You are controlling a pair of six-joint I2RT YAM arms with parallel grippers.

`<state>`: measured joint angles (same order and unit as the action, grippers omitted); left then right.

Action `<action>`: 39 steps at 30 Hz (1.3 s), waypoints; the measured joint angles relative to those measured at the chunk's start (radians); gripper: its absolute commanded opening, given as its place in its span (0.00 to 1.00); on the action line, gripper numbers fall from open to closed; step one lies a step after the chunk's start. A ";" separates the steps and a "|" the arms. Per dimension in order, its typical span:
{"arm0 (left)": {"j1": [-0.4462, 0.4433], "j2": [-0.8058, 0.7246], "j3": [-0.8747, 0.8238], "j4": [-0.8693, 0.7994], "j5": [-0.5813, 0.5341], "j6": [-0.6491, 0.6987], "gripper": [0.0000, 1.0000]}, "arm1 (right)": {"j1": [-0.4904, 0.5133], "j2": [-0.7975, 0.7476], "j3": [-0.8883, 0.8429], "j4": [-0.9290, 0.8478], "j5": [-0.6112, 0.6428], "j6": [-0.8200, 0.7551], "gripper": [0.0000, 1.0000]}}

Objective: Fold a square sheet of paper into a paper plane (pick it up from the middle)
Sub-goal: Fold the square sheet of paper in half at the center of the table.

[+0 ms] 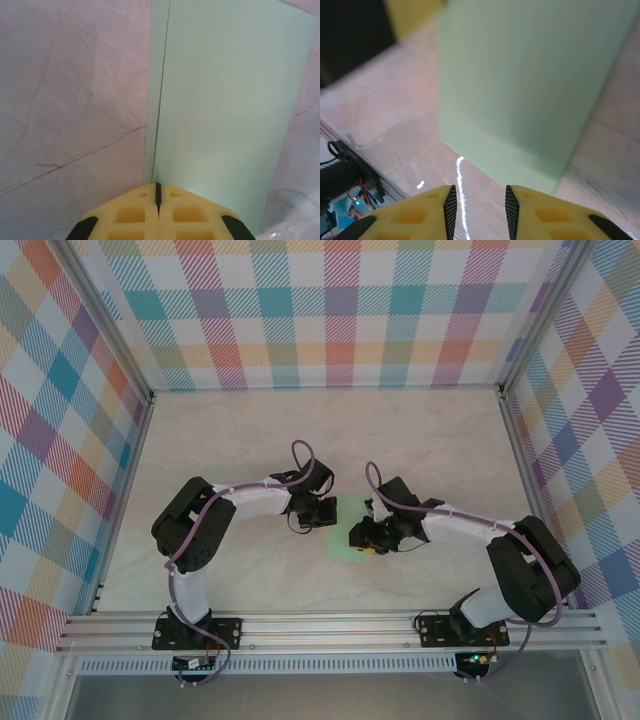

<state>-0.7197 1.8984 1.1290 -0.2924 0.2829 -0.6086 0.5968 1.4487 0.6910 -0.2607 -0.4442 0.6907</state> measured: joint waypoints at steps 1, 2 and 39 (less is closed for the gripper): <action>0.000 -0.001 0.000 0.000 0.000 0.000 0.00 | -0.008 0.001 0.026 -0.003 0.008 -0.003 0.34; 0.000 -0.001 0.000 -0.001 0.000 0.000 0.00 | -0.020 0.006 0.054 -0.003 0.015 -0.008 0.34; 0.000 0.000 0.006 -0.016 -0.003 0.007 0.00 | -0.245 0.379 0.285 0.100 -0.100 -0.102 0.32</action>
<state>-0.7197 1.8980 1.1355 -0.3080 0.2794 -0.6014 0.3515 1.8275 0.9764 -0.1612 -0.5438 0.5884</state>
